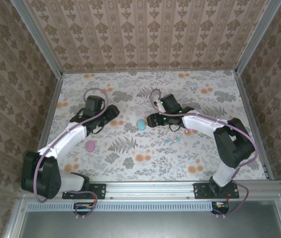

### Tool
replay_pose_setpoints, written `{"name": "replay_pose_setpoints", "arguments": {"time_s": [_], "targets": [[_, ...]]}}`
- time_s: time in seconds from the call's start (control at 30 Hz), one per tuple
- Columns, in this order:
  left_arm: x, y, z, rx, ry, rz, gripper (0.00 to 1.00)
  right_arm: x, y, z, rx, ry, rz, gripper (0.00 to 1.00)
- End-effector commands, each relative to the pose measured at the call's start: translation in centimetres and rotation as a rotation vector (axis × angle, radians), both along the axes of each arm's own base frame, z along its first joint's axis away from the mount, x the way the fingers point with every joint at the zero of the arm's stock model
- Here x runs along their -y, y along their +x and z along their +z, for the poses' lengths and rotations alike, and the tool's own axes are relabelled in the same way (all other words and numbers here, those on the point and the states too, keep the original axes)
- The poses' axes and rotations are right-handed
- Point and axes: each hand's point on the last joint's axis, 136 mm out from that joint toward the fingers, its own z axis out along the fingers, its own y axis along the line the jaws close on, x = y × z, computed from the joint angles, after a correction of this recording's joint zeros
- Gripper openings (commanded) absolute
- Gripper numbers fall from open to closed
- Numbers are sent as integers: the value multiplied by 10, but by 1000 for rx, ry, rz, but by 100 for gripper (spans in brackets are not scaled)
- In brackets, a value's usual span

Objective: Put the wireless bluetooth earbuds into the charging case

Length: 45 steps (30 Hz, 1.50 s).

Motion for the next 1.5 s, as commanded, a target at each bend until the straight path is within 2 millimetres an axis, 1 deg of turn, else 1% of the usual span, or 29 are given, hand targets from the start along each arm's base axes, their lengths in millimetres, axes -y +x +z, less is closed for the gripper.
{"name": "replay_pose_setpoints", "arguments": {"time_s": [0.0, 0.07, 0.17, 0.3, 0.37, 0.5, 0.67, 0.9, 1.0, 1.07, 1.2, 1.23, 1.27, 1.33, 1.47], "targets": [[-27, -6, 7, 59, 70, 38, 68, -6, 0, -15, 7, -160, 35, 79], [-42, -10, 12, 82, 83, 74, 69, -19, -2, -20, 0, -190, 48, 80], [-58, -17, 17, 111, 91, 131, 69, -33, -4, -27, 1, -216, 56, 82], [-70, -22, 23, 154, 87, 179, 72, -43, -7, -36, -28, -241, 45, 82], [-73, -23, 24, 163, 86, 188, 73, -47, -7, -41, -37, -255, 46, 79], [-72, -23, 23, 154, 82, 180, 73, -46, -6, -46, -36, -297, 35, 74], [-68, -21, 23, 150, 66, 168, 73, -36, -3, -45, -3, -349, 39, 66], [-67, -21, 24, 154, 61, 162, 73, -23, -5, -42, 3, -353, 91, 65], [-68, -23, 22, 148, 63, 163, 74, -18, -6, -37, 12, -336, 124, 64], [-68, -23, 21, 146, 64, 163, 74, -19, -8, -34, 5, -289, 165, 63], [-67, -23, 19, 146, 65, 160, 74, -26, -12, -29, 6, -215, 261, 61], [-67, -23, 20, 149, 65, 157, 74, -29, -14, -25, 9, -178, 297, 60], [-67, -23, 20, 149, 69, 151, 74, -32, -14, -22, 22, -130, 334, 61], [-66, -23, 22, 156, 75, 138, 74, -35, -18, -18, 74, -80, 407, 62], [-64, -23, 24, 167, 88, 114, 75, -34, -12, -13, 203, -99, 469, 67]]}}
